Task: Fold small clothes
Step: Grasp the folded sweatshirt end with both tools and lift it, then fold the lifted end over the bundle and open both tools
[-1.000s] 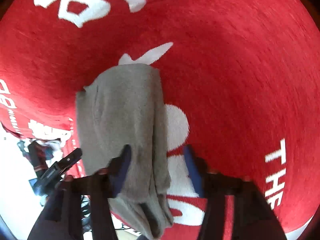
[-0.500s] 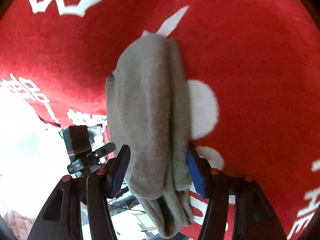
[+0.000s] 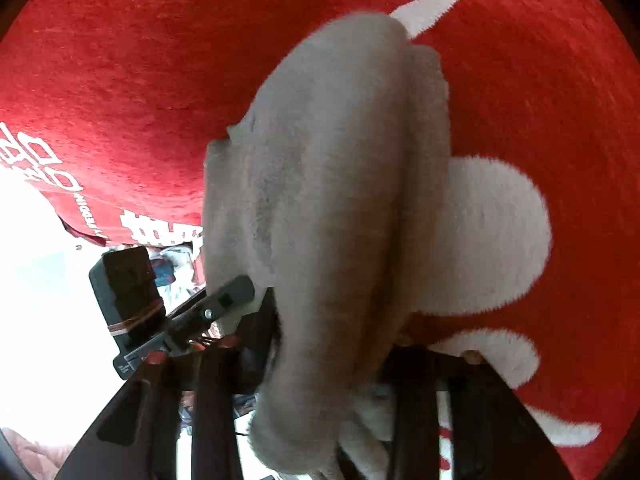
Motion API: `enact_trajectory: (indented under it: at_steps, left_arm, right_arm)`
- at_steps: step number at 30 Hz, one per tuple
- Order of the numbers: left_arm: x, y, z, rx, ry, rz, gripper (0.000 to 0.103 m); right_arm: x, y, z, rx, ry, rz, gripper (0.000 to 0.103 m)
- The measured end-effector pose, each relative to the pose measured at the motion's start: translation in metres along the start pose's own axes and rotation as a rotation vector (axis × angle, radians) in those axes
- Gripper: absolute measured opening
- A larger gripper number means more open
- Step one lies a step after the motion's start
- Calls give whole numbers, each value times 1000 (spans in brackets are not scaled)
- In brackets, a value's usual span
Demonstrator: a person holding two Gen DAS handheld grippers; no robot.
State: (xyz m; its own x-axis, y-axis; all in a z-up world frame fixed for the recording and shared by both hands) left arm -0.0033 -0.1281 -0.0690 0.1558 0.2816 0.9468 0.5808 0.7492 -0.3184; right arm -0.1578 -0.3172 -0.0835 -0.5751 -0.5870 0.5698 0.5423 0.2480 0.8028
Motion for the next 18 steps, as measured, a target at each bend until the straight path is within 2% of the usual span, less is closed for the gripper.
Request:
enact_trajectory:
  at_steps: [1, 3, 4, 12, 15, 18]
  left_arm:
    - [6, 3, 1, 8, -15, 15, 67]
    - [18, 10, 3, 18, -35, 43, 52]
    - [22, 12, 4, 21, -41, 53, 49]
    - [75, 29, 26, 39, -98, 119, 47]
    - [96, 38, 35, 44, -116, 136, 48]
    - [121, 61, 54, 45, -125, 113, 48]
  right_arm:
    - [1, 4, 2, 2, -4, -19, 34]
    - [2, 16, 6, 8, -7, -69, 33]
    - [3, 24, 10, 7, -10, -95, 33]
    - [-2, 79, 42, 33, -2, -180, 33]
    - [-20, 96, 60, 36, 10, -198, 33]
    - [-50, 102, 76, 45, 39, -192, 33]
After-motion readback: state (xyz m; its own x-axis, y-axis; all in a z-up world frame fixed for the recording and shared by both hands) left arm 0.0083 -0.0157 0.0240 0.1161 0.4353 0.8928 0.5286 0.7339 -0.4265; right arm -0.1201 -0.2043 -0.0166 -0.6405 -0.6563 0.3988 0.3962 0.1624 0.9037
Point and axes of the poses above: each gripper's, at about its wrist camera, not at the fingertips, and x roughly against the way its jaws point, y to its left, z to its underside, the point moved 3 cm from there along -x, roughly the way its jaws point, and after that the axes turned 6 degrees about -z, right-handed, at the moved point
